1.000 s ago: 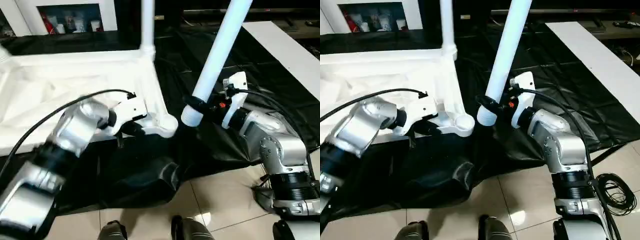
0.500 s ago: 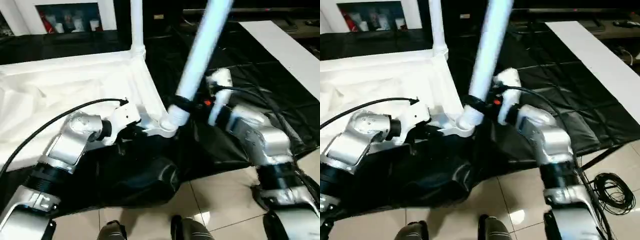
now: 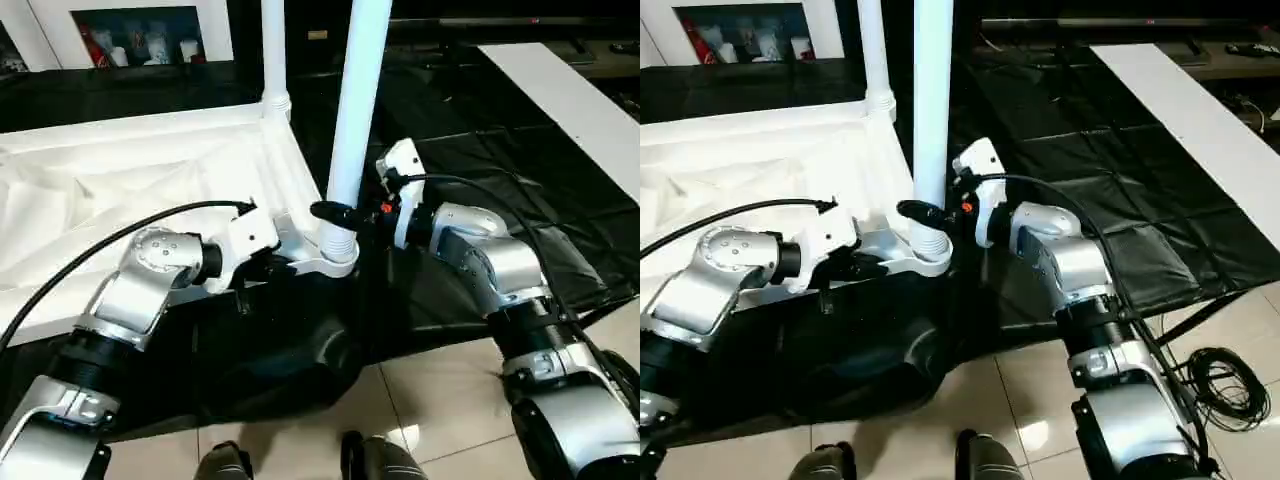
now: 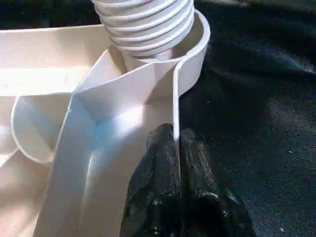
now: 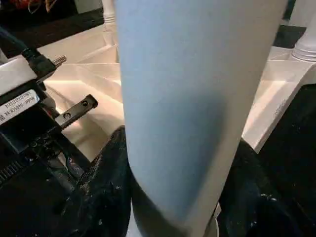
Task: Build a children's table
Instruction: Insert table leg to table base
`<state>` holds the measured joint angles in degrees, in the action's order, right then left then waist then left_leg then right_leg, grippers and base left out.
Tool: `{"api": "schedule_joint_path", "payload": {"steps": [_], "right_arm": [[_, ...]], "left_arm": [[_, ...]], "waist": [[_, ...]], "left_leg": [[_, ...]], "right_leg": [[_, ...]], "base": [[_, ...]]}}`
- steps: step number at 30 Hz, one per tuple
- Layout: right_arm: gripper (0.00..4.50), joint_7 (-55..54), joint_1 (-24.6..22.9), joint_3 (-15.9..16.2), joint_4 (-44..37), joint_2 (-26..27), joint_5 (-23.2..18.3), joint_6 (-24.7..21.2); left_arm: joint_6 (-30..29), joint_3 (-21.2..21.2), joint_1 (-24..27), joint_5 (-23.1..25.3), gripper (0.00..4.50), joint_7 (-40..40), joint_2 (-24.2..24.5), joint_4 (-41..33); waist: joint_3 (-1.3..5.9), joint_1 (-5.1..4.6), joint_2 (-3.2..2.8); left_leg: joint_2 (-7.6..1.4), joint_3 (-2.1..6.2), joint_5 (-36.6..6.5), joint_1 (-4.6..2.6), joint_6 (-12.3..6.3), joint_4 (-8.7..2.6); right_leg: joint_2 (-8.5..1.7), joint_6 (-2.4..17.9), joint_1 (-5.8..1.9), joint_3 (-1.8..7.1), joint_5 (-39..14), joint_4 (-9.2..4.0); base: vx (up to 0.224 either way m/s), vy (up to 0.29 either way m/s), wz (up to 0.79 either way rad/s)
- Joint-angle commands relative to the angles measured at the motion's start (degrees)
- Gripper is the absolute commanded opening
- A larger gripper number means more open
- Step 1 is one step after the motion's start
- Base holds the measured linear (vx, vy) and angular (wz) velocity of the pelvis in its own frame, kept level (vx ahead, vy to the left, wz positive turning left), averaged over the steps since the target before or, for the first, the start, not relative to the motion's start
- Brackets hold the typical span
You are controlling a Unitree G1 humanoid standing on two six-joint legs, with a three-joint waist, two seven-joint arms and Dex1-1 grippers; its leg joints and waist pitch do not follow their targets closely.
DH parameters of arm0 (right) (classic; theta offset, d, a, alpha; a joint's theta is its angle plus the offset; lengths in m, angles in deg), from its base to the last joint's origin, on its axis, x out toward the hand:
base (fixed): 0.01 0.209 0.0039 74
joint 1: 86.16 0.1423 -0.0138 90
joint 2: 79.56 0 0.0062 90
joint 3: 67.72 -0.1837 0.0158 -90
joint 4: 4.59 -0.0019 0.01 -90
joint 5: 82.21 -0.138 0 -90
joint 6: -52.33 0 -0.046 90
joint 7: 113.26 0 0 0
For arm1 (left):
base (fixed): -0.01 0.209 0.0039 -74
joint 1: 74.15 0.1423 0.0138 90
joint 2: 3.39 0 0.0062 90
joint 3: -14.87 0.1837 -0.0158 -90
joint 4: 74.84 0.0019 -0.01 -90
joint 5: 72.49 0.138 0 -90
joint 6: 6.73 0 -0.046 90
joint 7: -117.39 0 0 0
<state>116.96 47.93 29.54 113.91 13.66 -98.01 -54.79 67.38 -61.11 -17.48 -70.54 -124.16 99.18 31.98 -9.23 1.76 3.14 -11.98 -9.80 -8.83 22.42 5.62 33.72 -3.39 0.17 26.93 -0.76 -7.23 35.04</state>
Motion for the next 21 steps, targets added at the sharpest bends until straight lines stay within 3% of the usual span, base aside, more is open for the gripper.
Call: {"api": "schedule_joint_path", "payload": {"steps": [1, 4, 11, 15, 16, 21], "right_arm": [[1.85, 0.6, 0.7, -0.3, 0.8, -0.6, 0.4, 1.3], [1.85, 0.6, 0.8, -0.6, 1.2, -0.5, 0.4, 1.8], [1.85, 0.8, 0.6, -1.0, 1.8, -0.2, 0.6, 2.8], [1.85, 0.9, 0.4, -1.1, 2.0, -0.1, 0.7, 3.2], [1.85, 1.0, 0.4, -1.1, 2.0, -0.1, 0.7, 3.3], [1.85, 1.0, 0.1, -1.0, 1.7, -0.2, 0.9, 3.6]], "left_arm": [[-0.2, 0.9, 1.4, -0.5, 0.57, -0.3, -0.3, 2.4], [0.9, 0.6, 1.3, -0.8, 0.85, -1.1, 0.2, 3.0], [4.2, 0.6, -1.0, -1.1, 0.89, -4.3, 1.4, 8.5], [5.5, 1.0, -3.0, -0.6, 0.89, -4.7, 1.6, 12.1], [5.9, 1.2, -3.5, -0.5, 0.62, -5.2, 1.7, 12.9], [6.5, 1.2, -4.6, -0.7, 0.19, -6.8, 1.5, 14.9]], "waist": [[4.8, -0.05, 0.33], [5.0, 0.03, -0.07], [5.42, 0.12, -0.05], [5.24, 0.21, -0.14], [5.27, 0.18, -0.17], [5.27, 0.24, -0.13]], "left_leg": [[0.08, -0.77, -12.5, -0.78, -1.98, -3.62], [0.03, -0.6, -12.7, -0.71, -1.45, -3.71], [0.05, -0.73, -10.7, -0.72, -2.11, -3.56], [0.15, -0.64, -13.3, -0.81, -1.33, -3.72], [0.16, -0.55, -13.7, -0.79, -0.95, -3.73], [0.19, -0.36, -14.5, -0.76, -0.27, -3.82]], "right_leg": [[-2.63, 9.8, -3.94, 1.51, -22.0, -4.26], [-2.57, 10.1, -3.99, 1.42, -21.2, -4.15], [-2.54, 11.9, -4.33, 1.49, -15.5, -3.58], [-2.59, 10.8, -4.22, 1.4, -20.3, -4.12], [-2.62, 10.4, -4.23, 1.38, -21.5, -4.2], [-2.8, 8.7, -4.2, 1.36, -25.7, -4.59]], "base": [[0.0, 0.0, 0.0], [0.0, 0.0, 0.0], [0.0, 0.0, 0.0], [0.0, 0.0, 0.0], [0.0, 0.0, 0.0], [0.0, 0.0, 0.0]]}}
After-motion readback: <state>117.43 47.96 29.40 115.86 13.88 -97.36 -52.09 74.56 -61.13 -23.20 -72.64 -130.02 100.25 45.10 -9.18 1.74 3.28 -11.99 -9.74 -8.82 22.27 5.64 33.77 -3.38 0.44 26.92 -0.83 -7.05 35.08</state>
